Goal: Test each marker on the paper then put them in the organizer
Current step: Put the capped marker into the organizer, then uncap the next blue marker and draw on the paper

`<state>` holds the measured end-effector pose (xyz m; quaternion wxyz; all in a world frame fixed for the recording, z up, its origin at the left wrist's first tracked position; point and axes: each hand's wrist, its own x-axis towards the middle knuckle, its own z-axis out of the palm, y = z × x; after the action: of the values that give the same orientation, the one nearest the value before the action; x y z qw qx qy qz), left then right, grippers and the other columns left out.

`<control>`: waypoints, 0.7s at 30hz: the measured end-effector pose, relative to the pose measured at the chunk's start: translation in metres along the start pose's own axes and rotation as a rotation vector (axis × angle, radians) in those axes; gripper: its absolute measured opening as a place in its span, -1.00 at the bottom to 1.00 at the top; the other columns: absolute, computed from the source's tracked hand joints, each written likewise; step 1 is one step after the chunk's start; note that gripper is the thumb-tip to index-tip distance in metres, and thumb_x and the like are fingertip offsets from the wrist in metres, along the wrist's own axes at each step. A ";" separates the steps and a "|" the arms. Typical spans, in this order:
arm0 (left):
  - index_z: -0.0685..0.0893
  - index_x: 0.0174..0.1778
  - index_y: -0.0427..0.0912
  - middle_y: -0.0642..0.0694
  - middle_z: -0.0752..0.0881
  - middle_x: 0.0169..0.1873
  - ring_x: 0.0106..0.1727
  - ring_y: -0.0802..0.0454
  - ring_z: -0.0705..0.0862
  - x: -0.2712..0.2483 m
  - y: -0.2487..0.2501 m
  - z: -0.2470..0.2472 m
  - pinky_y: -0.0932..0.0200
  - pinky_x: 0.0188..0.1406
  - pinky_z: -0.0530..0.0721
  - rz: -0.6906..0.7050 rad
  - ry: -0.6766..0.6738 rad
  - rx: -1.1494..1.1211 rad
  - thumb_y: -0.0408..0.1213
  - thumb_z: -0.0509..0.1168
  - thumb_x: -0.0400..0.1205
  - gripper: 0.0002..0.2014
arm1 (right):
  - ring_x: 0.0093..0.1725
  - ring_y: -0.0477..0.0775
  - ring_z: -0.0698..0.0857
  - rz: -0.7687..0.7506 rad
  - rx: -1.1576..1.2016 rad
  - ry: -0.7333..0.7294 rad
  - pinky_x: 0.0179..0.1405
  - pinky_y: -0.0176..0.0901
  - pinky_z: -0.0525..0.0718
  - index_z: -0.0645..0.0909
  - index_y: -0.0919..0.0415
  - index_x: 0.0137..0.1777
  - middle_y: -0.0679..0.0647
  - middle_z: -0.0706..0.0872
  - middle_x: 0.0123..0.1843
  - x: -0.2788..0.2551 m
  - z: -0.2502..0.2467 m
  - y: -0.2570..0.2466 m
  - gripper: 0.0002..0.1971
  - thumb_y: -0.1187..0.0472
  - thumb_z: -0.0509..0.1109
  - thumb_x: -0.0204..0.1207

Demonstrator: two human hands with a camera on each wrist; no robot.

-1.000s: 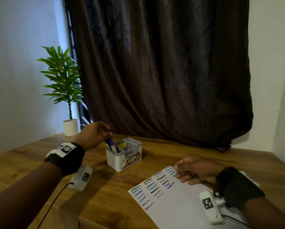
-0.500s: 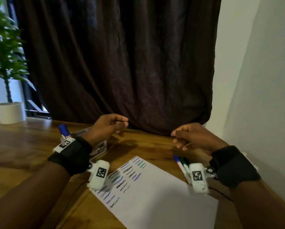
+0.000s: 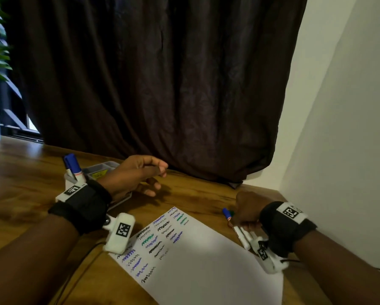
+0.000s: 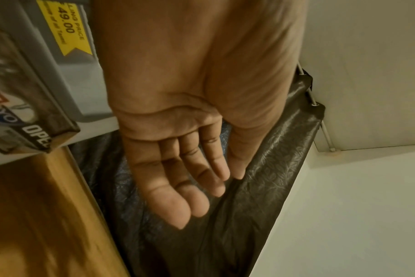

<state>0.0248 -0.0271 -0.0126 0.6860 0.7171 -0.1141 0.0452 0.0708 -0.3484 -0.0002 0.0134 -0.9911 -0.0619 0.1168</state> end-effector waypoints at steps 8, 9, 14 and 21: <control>0.70 0.23 -0.18 -0.22 0.81 0.10 -0.07 -0.16 0.83 -0.005 -0.008 0.006 -0.09 -0.21 0.85 -0.027 -0.099 0.136 -0.30 0.38 0.68 -0.79 | -0.25 0.01 0.74 -0.037 -0.120 0.029 -0.08 -0.10 0.81 0.54 0.05 -0.12 0.02 0.74 -0.21 -0.003 -0.010 -0.026 -0.64 -0.10 0.65 0.39; 0.70 0.24 -0.18 -0.22 0.81 0.11 -0.04 -0.17 0.83 -0.005 -0.009 0.008 -0.12 -0.16 0.85 -0.020 -0.116 0.149 -0.30 0.37 0.68 -0.78 | -0.18 0.06 0.79 -0.078 -0.068 0.076 0.03 -0.01 0.84 0.59 0.08 -0.06 0.06 0.77 -0.16 -0.006 -0.016 -0.028 -0.64 -0.09 0.65 0.38; 0.68 0.26 -0.16 -0.19 0.82 0.05 -0.12 -0.14 0.83 -0.006 -0.006 0.018 -0.09 -0.21 0.83 -0.003 -0.186 0.172 -0.17 0.37 0.69 -0.74 | -0.13 -0.02 0.85 -0.467 0.214 0.162 0.02 0.04 0.88 0.76 0.00 -0.05 -0.04 0.84 -0.17 -0.028 -0.033 -0.054 -0.84 0.07 0.62 0.39; 0.68 0.20 -0.25 -0.17 0.84 -0.16 -0.32 0.00 0.75 -0.004 -0.011 0.021 0.07 -0.42 0.79 0.038 -0.135 0.195 -0.34 0.37 0.69 -0.82 | -0.12 -0.03 0.82 -0.575 0.284 0.244 -0.01 0.07 0.88 0.74 -0.09 -0.02 -0.05 0.84 -0.13 -0.024 -0.016 -0.087 -0.80 -0.14 0.52 0.45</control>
<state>0.0215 -0.0469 -0.0255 0.6030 0.7794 -0.1689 0.0205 0.0409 -0.2651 0.0242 0.1908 -0.9280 -0.3201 -0.0037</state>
